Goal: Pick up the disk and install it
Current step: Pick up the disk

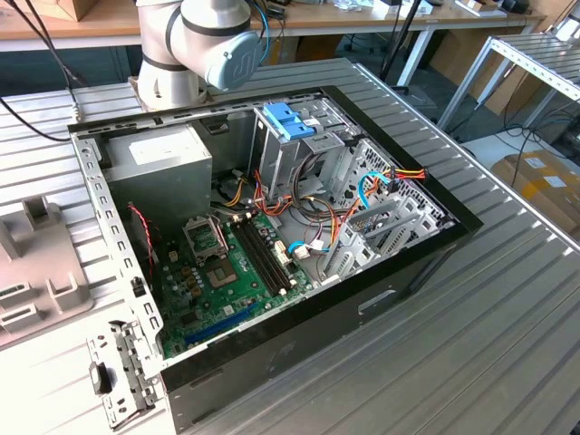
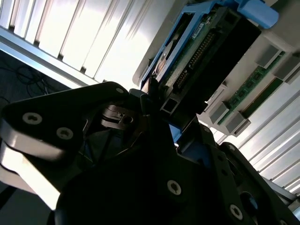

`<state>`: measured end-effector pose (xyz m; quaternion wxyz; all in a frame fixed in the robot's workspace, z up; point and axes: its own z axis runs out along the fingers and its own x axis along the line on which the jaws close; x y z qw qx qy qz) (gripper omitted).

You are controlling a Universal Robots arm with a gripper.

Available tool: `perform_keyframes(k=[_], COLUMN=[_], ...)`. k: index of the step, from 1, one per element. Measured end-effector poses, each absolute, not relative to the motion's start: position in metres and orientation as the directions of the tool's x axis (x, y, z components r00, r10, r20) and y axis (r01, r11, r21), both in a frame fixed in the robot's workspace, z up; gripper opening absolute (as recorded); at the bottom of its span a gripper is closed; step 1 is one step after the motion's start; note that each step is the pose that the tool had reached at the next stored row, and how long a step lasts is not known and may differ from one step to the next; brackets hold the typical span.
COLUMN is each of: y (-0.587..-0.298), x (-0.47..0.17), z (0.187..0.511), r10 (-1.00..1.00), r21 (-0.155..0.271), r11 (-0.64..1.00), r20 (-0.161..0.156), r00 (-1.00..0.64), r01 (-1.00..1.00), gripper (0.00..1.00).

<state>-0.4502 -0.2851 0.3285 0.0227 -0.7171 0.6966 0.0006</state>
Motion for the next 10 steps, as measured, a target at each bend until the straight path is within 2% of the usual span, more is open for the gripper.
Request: perform_keyframes(k=[10], y=[-0.2849], x=[-0.4502], z=[0.3393], r10=[-0.999], r21=[-0.032], r11=[-0.029], r20=[-0.032], r00=[0.030], r01=[-0.999], gripper=[0.37])
